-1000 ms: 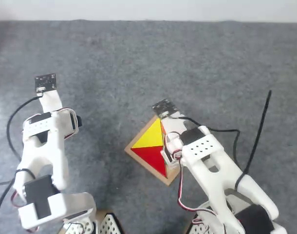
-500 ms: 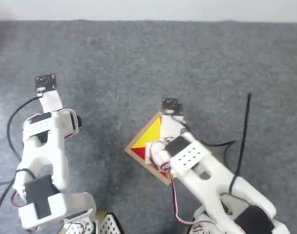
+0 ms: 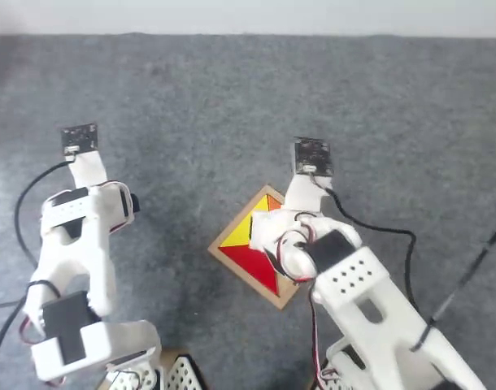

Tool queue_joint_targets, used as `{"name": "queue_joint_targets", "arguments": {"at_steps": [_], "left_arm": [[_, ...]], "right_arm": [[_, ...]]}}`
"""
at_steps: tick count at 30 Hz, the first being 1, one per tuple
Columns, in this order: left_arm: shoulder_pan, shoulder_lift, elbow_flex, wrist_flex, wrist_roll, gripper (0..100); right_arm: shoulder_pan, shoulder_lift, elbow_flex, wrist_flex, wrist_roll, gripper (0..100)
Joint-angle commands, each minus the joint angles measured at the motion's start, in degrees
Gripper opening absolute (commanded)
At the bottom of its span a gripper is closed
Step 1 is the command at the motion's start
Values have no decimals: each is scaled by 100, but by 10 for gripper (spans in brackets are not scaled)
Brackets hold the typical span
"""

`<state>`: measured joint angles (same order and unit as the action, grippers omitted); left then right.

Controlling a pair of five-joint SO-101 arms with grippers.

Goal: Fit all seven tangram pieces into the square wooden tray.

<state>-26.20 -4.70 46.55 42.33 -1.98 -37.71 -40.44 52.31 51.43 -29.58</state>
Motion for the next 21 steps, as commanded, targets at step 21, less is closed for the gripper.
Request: {"name": "queue_joint_targets", "arguments": {"at_steps": [21], "left_arm": [[26, -167, -13, -167, 9, 209]], "right_arm": [[48, 1024, -571, 66, 4563, 35]]}}
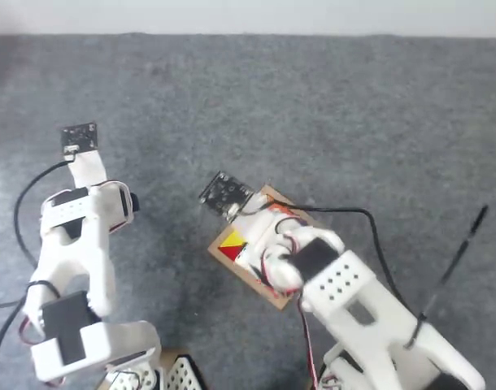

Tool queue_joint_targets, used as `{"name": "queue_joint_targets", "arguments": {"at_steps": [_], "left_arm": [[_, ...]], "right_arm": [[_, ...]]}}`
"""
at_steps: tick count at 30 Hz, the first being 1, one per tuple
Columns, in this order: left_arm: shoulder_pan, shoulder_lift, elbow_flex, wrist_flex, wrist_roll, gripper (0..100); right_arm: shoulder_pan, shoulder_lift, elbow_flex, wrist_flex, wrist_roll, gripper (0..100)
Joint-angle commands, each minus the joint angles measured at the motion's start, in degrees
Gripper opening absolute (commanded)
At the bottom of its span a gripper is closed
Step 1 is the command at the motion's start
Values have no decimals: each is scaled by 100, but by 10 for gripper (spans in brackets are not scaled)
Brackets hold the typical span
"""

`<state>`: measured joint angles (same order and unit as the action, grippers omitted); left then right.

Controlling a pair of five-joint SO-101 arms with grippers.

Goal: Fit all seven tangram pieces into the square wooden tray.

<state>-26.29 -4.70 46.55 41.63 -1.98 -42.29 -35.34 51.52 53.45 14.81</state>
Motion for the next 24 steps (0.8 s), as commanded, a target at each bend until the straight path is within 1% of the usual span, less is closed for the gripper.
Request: {"name": "queue_joint_targets", "arguments": {"at_steps": [1, 3, 5, 8, 16, 18, 21, 24], "left_arm": [[35, -167, -13, -97, 9, 209], [35, -167, -13, -97, 9, 209], [35, -167, -13, -97, 9, 209], [35, -167, -13, -97, 9, 209], [35, -167, -13, -97, 9, 209], [35, -167, -13, -97, 9, 209], [35, -167, -13, -97, 9, 209], [35, -167, -13, -97, 9, 209]], "right_arm": [[673, 769, -642, -119, 141, 24], [787, 1182, -844, -92, 141, 24], [716, 1376, -932, -127, 141, 24], [549, 1393, -932, -92, 149, 24], [558, 1393, -589, 13, 343, 20], [690, 1393, -484, -13, 343, 20], [1121, 1393, -413, -40, 387, 20], [1534, 1393, -413, -13, 659, 20]]}}
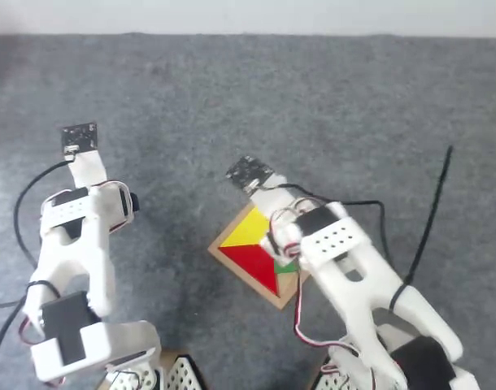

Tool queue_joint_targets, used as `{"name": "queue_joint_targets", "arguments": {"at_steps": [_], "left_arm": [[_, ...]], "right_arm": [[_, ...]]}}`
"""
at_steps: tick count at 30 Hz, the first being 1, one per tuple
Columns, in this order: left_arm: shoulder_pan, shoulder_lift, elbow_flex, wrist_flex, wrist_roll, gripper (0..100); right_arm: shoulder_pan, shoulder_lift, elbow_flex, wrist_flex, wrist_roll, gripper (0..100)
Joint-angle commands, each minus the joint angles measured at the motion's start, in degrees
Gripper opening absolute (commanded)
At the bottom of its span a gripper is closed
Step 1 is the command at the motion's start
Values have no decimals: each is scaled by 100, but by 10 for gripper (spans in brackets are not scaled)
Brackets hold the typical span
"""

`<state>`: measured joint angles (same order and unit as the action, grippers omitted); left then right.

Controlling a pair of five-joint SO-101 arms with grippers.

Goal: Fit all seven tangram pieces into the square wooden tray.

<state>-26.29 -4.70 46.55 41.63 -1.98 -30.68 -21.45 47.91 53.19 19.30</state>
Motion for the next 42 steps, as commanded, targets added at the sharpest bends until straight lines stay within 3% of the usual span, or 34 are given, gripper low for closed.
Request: {"name": "queue_joint_targets", "arguments": {"at_steps": [1, 11, 20, 32, 42], "left_arm": [[35, -167, -13, -97, 9, 209], [35, -167, -13, -97, 9, 209], [35, -167, -13, -97, 9, 209], [35, -167, -13, -97, 9, 209], [35, -167, -13, -97, 9, 209]], "right_arm": [[479, 4, -53, 4, 255, 20], [673, -101, 97, -189, 290, 19], [-224, -708, 141, -189, -9, 19], [-224, -734, 738, -224, 149, 19], [989, -769, 756, -699, 35, 19]]}}
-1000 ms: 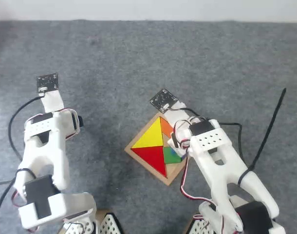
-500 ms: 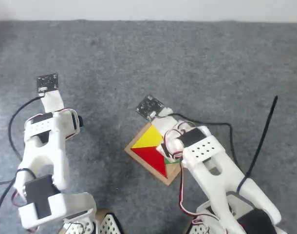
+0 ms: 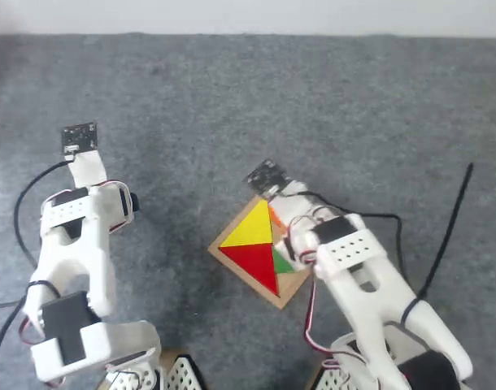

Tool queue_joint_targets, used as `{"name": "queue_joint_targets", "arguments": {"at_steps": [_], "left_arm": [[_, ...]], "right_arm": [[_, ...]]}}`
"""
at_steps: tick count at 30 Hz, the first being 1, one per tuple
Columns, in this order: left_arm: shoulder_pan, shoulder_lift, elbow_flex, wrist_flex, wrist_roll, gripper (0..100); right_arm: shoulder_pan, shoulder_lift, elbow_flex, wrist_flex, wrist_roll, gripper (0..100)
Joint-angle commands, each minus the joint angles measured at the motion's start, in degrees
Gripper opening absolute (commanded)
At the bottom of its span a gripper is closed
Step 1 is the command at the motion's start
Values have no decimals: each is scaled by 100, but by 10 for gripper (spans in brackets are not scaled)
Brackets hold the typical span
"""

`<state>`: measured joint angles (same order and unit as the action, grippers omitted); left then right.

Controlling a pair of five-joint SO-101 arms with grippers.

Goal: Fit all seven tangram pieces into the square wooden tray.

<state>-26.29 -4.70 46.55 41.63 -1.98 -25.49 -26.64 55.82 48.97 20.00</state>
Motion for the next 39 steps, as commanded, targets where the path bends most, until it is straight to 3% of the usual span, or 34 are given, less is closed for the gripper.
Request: {"name": "queue_joint_targets", "arguments": {"at_steps": [1, 4, 12, 30, 35, 39], "left_arm": [[35, -167, -13, -97, 9, 209], [35, -167, -13, -97, 9, 209], [35, -167, -13, -97, 9, 209], [35, -167, -13, -97, 9, 209], [35, -167, -13, -97, 9, 209], [35, -167, -13, -97, 9, 209]], "right_arm": [[646, -242, -35, -374, -70, 19], [980, -180, -9, -497, 123, 19], [963, -189, 352, -488, 229, 19], [-532, -251, 299, 233, -316, 19], [-655, -251, 176, 549, -387, 19], [-356, -251, 158, 567, -387, 19]]}}
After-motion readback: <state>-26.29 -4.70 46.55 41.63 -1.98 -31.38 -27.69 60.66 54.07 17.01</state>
